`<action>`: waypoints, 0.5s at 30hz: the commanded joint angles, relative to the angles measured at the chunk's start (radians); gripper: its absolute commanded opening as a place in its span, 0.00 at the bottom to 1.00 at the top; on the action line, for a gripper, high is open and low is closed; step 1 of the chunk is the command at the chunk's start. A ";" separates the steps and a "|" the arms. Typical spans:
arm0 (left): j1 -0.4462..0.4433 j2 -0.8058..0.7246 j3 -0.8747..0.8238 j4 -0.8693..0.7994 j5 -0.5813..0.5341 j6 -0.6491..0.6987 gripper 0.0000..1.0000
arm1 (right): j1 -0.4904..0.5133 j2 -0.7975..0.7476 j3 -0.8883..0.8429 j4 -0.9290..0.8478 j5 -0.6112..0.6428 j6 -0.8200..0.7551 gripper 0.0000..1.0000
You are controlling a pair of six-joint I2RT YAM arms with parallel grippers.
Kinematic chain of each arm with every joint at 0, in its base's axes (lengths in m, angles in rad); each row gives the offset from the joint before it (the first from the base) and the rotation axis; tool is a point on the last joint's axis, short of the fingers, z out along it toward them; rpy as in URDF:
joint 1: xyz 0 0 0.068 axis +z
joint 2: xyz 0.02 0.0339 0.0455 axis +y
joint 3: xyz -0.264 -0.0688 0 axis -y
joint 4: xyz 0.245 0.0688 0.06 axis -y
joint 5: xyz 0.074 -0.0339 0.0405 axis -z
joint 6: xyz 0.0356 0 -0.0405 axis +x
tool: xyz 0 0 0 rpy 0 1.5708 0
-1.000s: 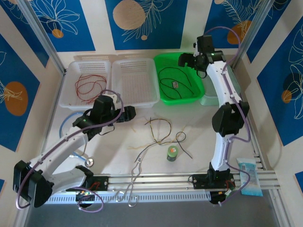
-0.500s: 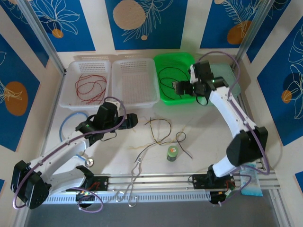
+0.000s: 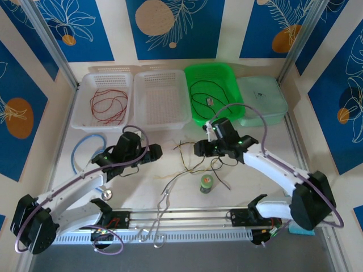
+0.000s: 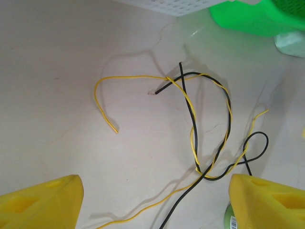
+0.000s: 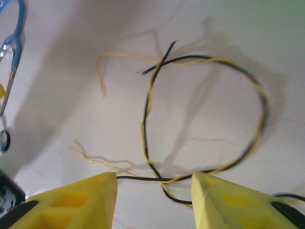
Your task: Untangle the cables
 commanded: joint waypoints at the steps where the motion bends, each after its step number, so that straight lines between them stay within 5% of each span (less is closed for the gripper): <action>1: -0.007 -0.038 -0.011 0.020 0.004 -0.034 0.78 | 0.013 0.079 0.011 0.142 -0.124 -0.018 0.41; 15: -0.001 -0.037 0.007 0.018 0.068 -0.037 0.76 | 0.064 0.294 0.037 0.202 -0.134 -0.082 0.26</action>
